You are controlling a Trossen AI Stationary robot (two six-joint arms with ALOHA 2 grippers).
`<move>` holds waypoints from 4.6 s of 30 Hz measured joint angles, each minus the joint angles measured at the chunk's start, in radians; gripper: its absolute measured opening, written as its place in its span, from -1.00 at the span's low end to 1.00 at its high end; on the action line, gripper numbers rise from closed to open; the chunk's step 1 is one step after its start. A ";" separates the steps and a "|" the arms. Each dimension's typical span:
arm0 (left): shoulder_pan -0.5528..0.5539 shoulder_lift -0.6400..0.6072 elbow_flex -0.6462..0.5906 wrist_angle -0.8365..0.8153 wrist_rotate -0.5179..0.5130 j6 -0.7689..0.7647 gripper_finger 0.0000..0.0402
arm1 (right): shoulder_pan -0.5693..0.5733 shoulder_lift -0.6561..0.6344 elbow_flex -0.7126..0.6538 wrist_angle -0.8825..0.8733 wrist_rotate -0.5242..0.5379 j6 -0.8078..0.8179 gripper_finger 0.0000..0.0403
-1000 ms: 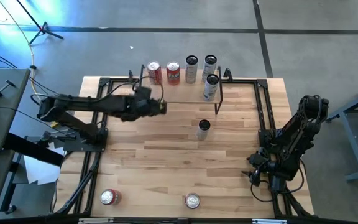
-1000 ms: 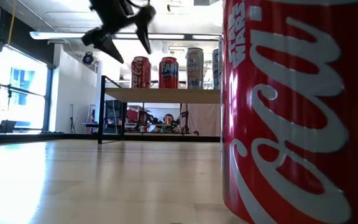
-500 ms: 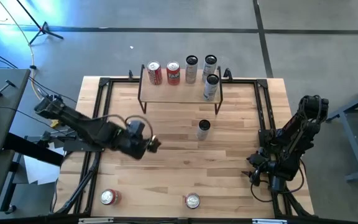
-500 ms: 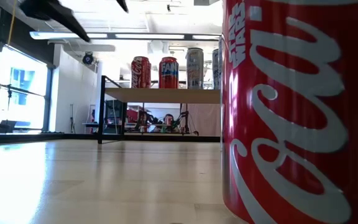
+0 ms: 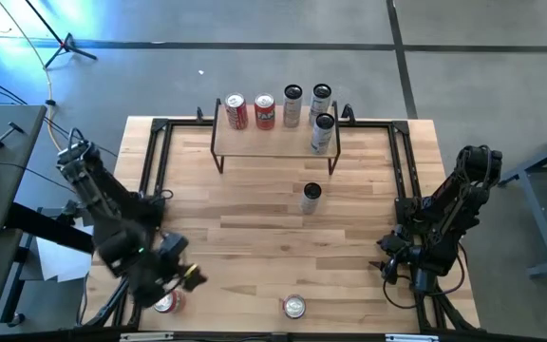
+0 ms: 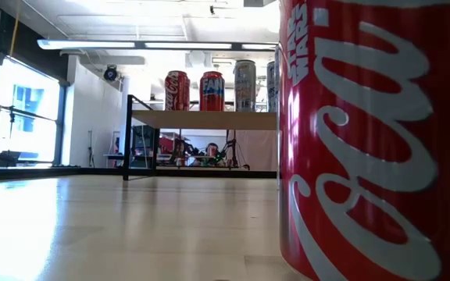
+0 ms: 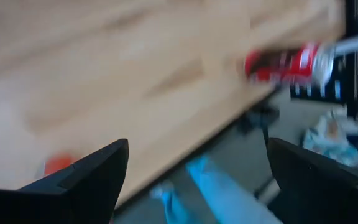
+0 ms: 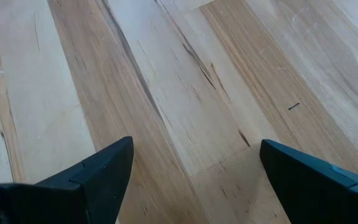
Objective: Place canned beverage on shelf
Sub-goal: Put the red soda can on the shelf aligned with the red soda can
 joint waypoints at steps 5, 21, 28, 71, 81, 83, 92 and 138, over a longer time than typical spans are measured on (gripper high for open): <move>-0.099 0.024 0.071 -0.057 0.062 -0.103 0.81 | 0.000 0.000 0.000 0.000 0.000 0.000 0.68; -0.163 0.302 0.470 -0.430 0.227 -0.185 0.81 | 0.000 0.000 0.000 0.000 0.000 0.000 0.68; -0.185 0.345 0.503 -0.430 0.219 -0.235 0.81 | 0.000 0.000 0.000 0.000 0.000 0.000 0.68; 0.070 0.347 0.504 -0.370 0.422 -0.291 0.81 | 0.000 0.000 0.000 0.000 0.000 0.000 0.68; 0.022 0.440 0.502 -0.432 0.564 -0.387 0.81 | 0.000 0.000 0.000 0.000 0.000 0.000 0.68; 0.014 0.450 0.502 -0.450 0.557 -0.392 0.81 | 0.000 0.000 0.000 0.000 0.000 0.000 0.68; -0.029 0.459 0.502 -0.562 0.500 -0.442 0.81 | 0.000 0.000 0.000 0.000 0.000 0.000 0.68; -0.082 0.540 0.405 -0.497 0.475 -0.477 0.81 | 0.000 0.000 0.000 0.000 0.003 0.000 0.68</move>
